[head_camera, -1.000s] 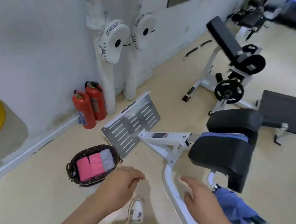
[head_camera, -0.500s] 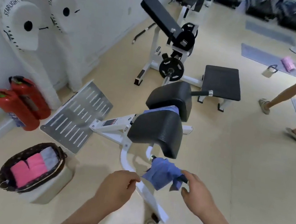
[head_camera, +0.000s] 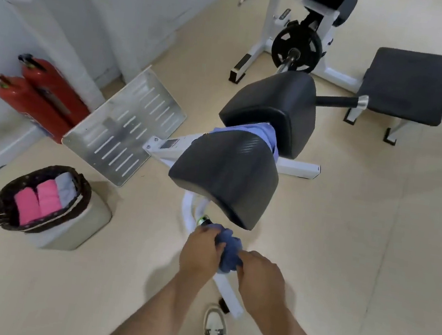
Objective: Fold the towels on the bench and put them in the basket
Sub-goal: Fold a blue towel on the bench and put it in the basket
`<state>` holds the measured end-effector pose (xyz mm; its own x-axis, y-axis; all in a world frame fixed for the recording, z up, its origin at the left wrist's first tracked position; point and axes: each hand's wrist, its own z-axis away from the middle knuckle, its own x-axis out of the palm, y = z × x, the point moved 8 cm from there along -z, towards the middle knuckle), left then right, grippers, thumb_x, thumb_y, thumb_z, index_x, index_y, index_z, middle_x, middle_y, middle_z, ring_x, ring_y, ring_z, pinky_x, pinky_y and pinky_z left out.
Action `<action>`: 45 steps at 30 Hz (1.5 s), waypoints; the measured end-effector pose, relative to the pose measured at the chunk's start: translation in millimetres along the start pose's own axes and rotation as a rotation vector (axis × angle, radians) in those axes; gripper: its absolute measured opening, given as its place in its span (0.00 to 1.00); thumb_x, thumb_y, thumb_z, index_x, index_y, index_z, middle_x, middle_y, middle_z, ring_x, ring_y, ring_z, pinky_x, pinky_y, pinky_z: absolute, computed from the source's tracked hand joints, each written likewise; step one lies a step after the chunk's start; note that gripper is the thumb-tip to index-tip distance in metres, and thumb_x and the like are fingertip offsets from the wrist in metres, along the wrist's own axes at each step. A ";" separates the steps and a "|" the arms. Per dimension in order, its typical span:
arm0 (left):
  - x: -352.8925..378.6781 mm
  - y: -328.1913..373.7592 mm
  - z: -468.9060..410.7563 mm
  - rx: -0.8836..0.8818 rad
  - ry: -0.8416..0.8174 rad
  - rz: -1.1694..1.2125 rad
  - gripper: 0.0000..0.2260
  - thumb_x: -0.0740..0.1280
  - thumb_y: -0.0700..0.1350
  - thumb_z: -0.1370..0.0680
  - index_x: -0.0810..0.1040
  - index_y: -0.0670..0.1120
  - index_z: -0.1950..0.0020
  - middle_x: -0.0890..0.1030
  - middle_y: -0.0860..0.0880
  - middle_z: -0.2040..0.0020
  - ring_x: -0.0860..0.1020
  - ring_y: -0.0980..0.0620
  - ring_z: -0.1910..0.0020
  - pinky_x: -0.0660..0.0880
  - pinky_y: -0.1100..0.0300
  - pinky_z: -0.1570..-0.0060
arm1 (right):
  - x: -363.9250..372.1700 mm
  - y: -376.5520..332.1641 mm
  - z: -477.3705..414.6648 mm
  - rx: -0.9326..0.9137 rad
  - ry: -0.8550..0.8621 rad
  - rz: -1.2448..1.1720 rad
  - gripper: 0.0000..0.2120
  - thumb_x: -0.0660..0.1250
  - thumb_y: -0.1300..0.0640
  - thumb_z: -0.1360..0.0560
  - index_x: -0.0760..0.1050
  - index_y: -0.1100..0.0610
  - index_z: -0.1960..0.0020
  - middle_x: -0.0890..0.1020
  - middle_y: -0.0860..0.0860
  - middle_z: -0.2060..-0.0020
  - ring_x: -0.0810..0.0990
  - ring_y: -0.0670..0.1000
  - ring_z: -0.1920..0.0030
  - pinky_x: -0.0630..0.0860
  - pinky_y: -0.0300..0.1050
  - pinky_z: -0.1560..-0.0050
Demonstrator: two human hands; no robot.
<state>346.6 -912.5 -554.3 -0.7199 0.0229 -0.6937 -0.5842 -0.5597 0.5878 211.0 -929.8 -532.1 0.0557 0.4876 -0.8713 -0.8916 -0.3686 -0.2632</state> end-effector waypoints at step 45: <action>-162.5 176.7 357.8 0.187 -0.049 0.199 0.09 0.75 0.51 0.29 0.78 0.50 0.65 0.75 0.51 0.69 0.71 0.55 0.67 0.65 0.59 0.63 | -369.9 101.1 164.1 -0.441 0.034 -0.122 0.05 0.72 0.63 0.32 0.79 0.56 0.64 0.78 0.50 0.69 0.72 0.48 0.66 0.68 0.42 0.64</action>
<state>226.2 -718.7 -188.8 -0.8418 -0.0299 -0.5390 -0.4856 -0.3944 0.7802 26.5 -1017.5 -168.4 0.1697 0.5253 -0.8338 -0.6016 -0.6149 -0.5098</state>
